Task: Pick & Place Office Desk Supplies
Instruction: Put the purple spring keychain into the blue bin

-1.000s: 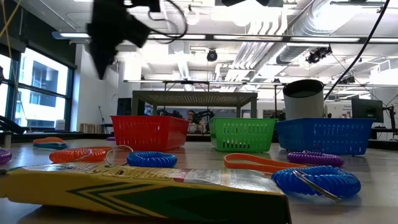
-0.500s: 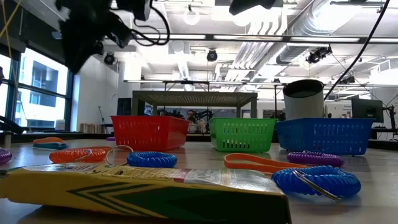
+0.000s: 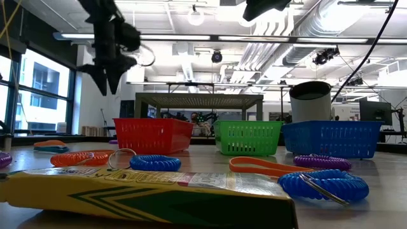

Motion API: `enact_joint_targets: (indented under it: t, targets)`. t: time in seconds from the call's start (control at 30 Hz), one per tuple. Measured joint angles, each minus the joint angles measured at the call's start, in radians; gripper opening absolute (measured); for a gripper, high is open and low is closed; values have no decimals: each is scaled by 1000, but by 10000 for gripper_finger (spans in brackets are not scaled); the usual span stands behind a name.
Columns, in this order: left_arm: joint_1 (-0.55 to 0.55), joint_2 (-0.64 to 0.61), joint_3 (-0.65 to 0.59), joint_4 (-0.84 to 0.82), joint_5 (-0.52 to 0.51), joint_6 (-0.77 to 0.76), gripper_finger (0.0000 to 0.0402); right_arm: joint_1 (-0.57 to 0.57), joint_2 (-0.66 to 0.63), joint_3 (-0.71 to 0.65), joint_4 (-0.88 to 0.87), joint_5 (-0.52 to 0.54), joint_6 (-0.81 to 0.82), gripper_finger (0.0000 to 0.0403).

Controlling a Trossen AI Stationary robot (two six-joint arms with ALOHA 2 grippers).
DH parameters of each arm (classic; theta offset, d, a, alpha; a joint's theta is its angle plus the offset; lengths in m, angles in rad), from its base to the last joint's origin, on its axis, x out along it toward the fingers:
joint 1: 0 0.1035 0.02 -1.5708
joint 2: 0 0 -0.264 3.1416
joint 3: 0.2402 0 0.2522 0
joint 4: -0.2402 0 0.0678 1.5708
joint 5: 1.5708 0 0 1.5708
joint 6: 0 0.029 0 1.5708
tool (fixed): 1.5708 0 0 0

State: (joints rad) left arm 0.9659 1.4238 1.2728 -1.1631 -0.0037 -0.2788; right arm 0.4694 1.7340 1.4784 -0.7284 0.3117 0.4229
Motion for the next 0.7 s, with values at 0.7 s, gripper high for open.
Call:
enact_joint_targets:
  t: [0.7]
  targets:
    - [94, 383, 0, 251, -47, -95, 167, -5, 0, 0, 2, 11, 0, 122]
